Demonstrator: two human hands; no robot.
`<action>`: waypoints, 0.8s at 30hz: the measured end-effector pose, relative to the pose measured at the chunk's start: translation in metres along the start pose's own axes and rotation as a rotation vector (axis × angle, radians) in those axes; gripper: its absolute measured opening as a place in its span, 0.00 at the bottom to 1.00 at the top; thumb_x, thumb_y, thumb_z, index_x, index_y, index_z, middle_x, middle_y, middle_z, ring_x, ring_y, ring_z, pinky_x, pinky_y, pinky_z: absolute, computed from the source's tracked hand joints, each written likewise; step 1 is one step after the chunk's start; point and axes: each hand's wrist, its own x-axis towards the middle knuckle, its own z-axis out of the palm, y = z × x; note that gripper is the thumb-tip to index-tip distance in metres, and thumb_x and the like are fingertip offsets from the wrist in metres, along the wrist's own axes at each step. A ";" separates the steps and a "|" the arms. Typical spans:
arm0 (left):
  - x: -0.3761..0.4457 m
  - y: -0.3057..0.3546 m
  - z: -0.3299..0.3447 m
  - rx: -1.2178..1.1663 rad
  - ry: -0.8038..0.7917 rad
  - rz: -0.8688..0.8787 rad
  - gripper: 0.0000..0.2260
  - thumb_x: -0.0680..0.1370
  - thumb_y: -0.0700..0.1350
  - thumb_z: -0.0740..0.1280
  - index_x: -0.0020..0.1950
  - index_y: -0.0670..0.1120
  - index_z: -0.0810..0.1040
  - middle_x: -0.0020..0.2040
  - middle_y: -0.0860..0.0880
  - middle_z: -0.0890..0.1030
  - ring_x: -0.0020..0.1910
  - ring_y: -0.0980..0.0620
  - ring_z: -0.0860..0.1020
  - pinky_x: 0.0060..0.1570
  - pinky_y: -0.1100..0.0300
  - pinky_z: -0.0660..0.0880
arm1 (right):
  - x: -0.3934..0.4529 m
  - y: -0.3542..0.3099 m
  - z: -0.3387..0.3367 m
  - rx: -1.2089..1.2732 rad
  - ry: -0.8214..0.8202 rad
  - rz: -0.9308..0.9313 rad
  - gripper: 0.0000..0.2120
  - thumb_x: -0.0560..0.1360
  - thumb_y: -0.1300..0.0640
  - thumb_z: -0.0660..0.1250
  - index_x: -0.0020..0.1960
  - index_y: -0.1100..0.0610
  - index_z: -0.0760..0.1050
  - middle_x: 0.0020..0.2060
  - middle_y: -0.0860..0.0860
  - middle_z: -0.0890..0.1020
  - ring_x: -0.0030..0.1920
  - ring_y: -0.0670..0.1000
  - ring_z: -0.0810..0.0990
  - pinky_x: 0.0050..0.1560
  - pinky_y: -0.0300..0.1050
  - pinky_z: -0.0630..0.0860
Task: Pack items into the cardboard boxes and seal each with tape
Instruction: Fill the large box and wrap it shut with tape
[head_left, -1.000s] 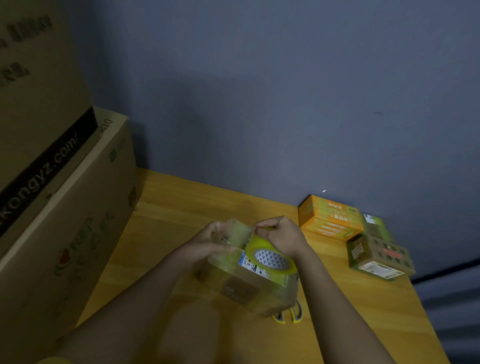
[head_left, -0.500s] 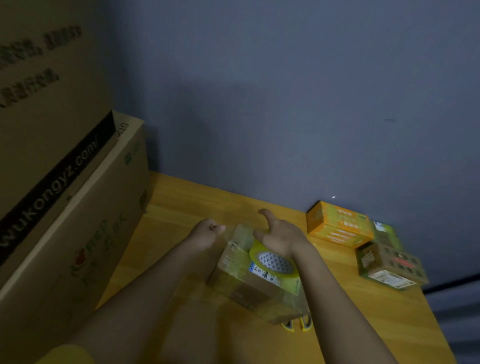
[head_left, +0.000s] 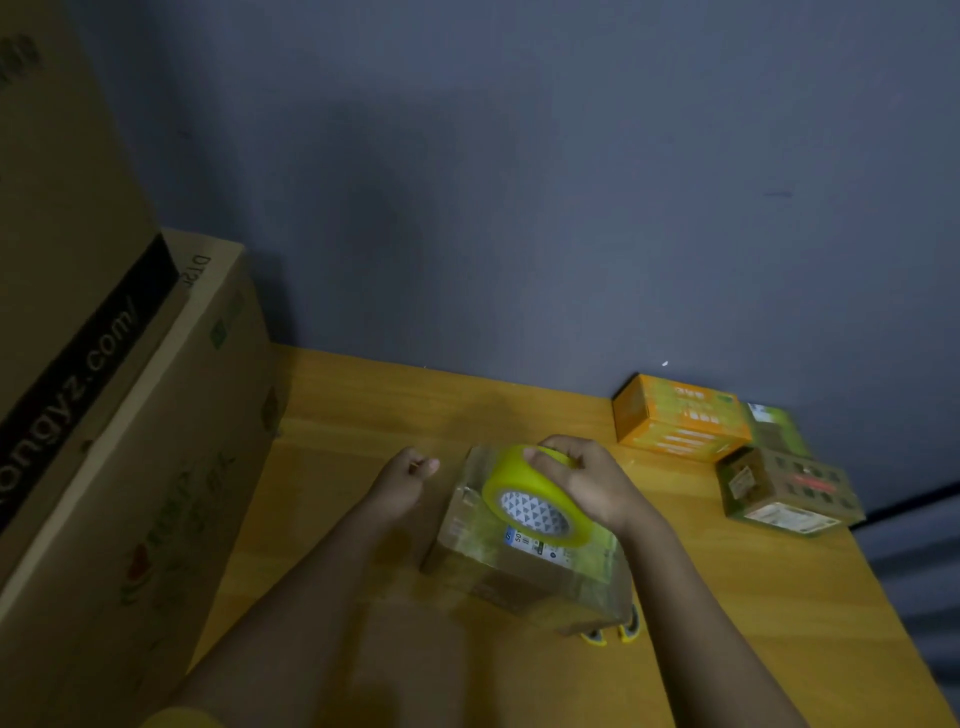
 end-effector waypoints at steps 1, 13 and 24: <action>0.002 -0.003 0.000 -0.005 -0.003 -0.007 0.09 0.82 0.49 0.60 0.50 0.44 0.70 0.38 0.49 0.70 0.36 0.51 0.70 0.43 0.56 0.67 | 0.003 0.000 0.003 0.014 0.021 -0.001 0.26 0.71 0.32 0.66 0.55 0.53 0.78 0.56 0.47 0.79 0.61 0.47 0.74 0.61 0.45 0.69; 0.012 -0.021 0.017 -0.196 -0.038 -0.055 0.06 0.82 0.46 0.60 0.51 0.43 0.71 0.41 0.45 0.72 0.41 0.48 0.73 0.40 0.57 0.70 | 0.010 -0.004 0.012 0.084 0.087 -0.092 0.22 0.74 0.44 0.69 0.35 0.57 0.64 0.34 0.55 0.63 0.35 0.49 0.65 0.41 0.47 0.62; 0.012 -0.017 0.034 0.114 -0.032 -0.153 0.20 0.82 0.53 0.58 0.73 0.53 0.63 0.68 0.40 0.68 0.64 0.39 0.71 0.58 0.50 0.71 | 0.012 -0.002 0.018 0.067 0.127 -0.093 0.20 0.75 0.45 0.69 0.34 0.53 0.63 0.33 0.52 0.63 0.34 0.49 0.64 0.39 0.47 0.61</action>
